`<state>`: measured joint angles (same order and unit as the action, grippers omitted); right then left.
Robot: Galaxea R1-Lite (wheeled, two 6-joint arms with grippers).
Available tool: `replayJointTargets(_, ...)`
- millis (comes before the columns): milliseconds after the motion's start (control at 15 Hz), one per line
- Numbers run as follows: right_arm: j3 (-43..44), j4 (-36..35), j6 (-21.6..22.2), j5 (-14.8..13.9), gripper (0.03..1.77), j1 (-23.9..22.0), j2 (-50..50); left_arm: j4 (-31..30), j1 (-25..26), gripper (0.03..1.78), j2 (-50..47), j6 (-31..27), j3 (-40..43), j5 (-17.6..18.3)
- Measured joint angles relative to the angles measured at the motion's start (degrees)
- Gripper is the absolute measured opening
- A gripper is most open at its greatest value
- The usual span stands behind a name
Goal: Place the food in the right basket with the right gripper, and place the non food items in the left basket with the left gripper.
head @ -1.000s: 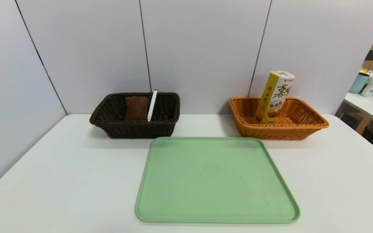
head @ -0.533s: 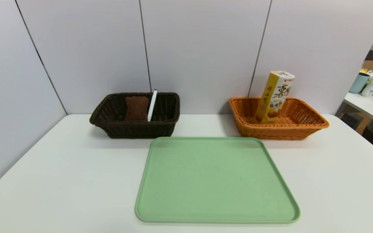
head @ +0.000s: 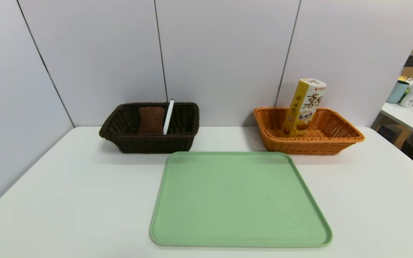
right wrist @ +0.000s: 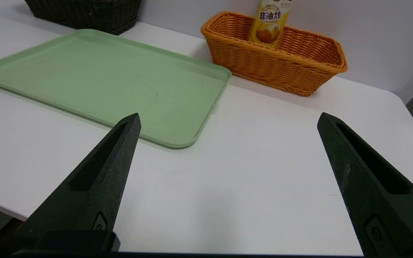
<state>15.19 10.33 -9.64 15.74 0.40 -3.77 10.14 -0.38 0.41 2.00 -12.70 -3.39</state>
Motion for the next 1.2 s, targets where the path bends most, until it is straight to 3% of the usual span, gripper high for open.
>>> replayJointTargets(533, -3.21, 0.39, 0.17, -4.83, 1.7, -0.16, 3.74, -5.46, -0.04, 1.69, -0.39, -0.51, 5.42, 0.56)
replayJointTargets(800, -5.69, -1.87, -0.02, -5.68, 1.7, -0.16, 3.79, -12.73, -0.06, 1.69, -0.39, -1.06, 11.19, 0.98)
replayJointTargets(1200, -10.76, -6.75, 1.02, -8.3, 1.7, -0.16, 3.82, -10.05, -0.06, 1.69, -0.41, -0.57, 12.68, 2.07)
